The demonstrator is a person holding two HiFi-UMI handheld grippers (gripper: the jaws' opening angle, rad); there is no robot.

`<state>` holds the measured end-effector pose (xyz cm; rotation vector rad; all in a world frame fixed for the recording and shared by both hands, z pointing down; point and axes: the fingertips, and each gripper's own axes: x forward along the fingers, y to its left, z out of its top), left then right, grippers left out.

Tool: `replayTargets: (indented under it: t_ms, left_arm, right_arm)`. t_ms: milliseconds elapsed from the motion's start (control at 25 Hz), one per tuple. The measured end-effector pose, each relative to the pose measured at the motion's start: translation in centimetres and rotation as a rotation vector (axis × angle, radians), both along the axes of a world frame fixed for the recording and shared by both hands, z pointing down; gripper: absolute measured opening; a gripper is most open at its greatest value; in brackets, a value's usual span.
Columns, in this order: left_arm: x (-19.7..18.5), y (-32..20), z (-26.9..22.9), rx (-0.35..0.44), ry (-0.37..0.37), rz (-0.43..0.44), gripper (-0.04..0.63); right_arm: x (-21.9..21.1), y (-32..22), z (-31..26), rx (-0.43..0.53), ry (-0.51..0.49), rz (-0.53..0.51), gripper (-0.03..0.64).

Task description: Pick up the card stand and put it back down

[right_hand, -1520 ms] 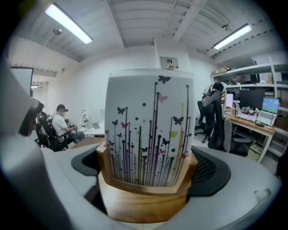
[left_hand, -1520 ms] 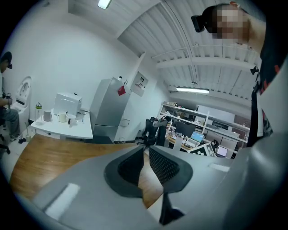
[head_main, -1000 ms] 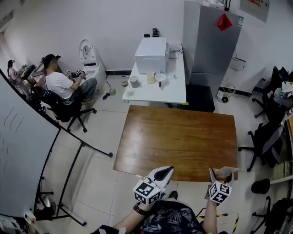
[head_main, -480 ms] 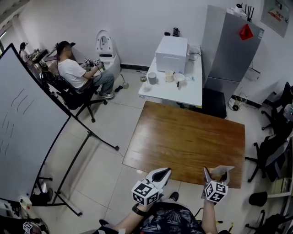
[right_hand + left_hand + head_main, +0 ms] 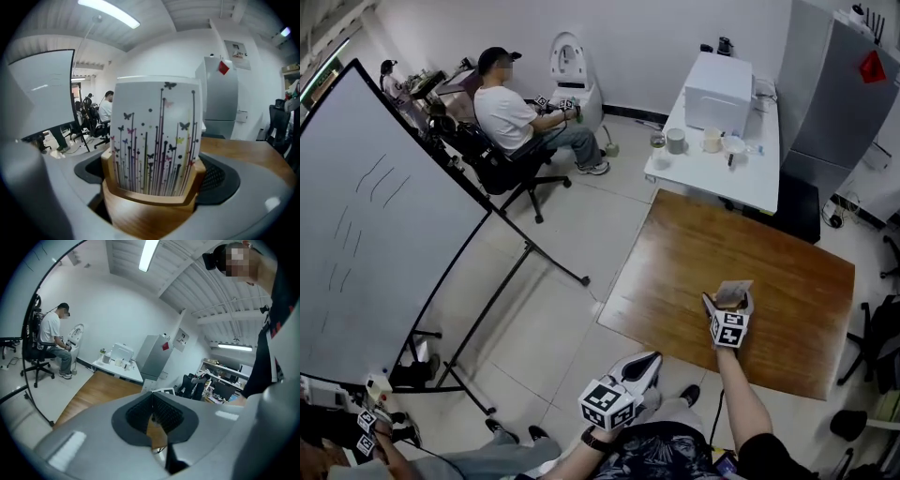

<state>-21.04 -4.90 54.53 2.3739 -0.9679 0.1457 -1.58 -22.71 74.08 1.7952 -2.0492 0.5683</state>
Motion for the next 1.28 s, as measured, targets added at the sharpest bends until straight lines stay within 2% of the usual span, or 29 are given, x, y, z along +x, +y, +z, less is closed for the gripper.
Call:
replayTargets:
  t_ms: [120, 280, 440, 520, 640, 720, 760, 800, 880, 960, 1040, 1080, 1160, 1200, 1280]
  left_arm:
    - [-2.2, -0.3, 1.6, -0.012, -0.054, -0.025, 0.003]
    - [-5.4, 1.9, 3.5, -0.021, -0.128, -0.062, 0.003]
    - [-6.3, 3.8, 4.6, -0.052, -0.143, -0.072, 0.003]
    - [-5.7, 4.7, 4.9, -0.069, -0.134, -0.045, 0.003]
    - [-4.3, 4.5, 4.5, -0.054, -0.100, -0.007, 0.003]
    - [-3.1, 4.0, 3.7, -0.042, -0.063, 0.027, 0.003]
    - [-2.6, 3.7, 3.4, -0.034, -0.047, 0.048, 0.003]
    - [-2.1, 3.4, 3.1, -0.027, -0.034, 0.071, 0.003]
    - [-1.4, 2.9, 2.7, -0.016, -0.014, 0.111, 0.003]
    - [-1.3, 2.6, 2.4, -0.021, 0.021, 0.115, 0.003]
    - [-1.1, 2.1, 1.5, 0.006, 0.045, 0.083, 0.003]
    - [0.0, 1.6, 1.0, 0.052, 0.036, 0.091, 0.003]
    - [3.5, 0.5, -0.2, 0.165, 0.000, 0.190, 0.003]
    - [4.7, -0.2, -0.7, 0.197, -0.017, 0.228, 0.003]
    - [5.2, -2.0, -1.5, 0.210, -0.035, 0.202, 0.003]
  right_arm:
    - [-3.7, -5.8, 3.3, -0.021, 0.039, -0.020, 0.565]
    - [-7.6, -7.3, 8.7, -0.059, 0.084, -0.051, 0.563]
    - [-9.7, -8.4, 10.6, -0.077, 0.096, -0.108, 0.566]
    - [-10.5, -7.4, 11.0, -0.114, 0.035, -0.148, 0.580]
    - [-8.5, -3.9, 9.5, -0.120, -0.100, -0.090, 0.581]
    - [-6.2, 0.6, 7.6, -0.109, -0.180, -0.058, 0.580]
    - [-5.2, 3.5, 6.8, -0.117, -0.178, -0.061, 0.574]
    - [-4.4, 6.5, 5.7, -0.128, -0.134, -0.075, 0.568]
    - [-2.9, 12.2, 2.4, -0.128, 0.002, -0.100, 0.448]
    - [-0.6, 16.7, -1.8, -0.102, 0.076, -0.070, 0.384]
    - [1.9, 19.7, -5.8, -0.077, 0.095, 0.006, 0.329]
    - [3.1, 20.5, -7.6, -0.060, 0.097, 0.047, 0.298]
    - [4.6, 20.7, -9.9, -0.018, 0.102, 0.096, 0.223]
    - [4.9, 20.5, -10.3, 0.004, 0.098, 0.109, 0.185]
    - [5.7, 19.9, -11.1, 0.052, 0.077, 0.123, 0.116]
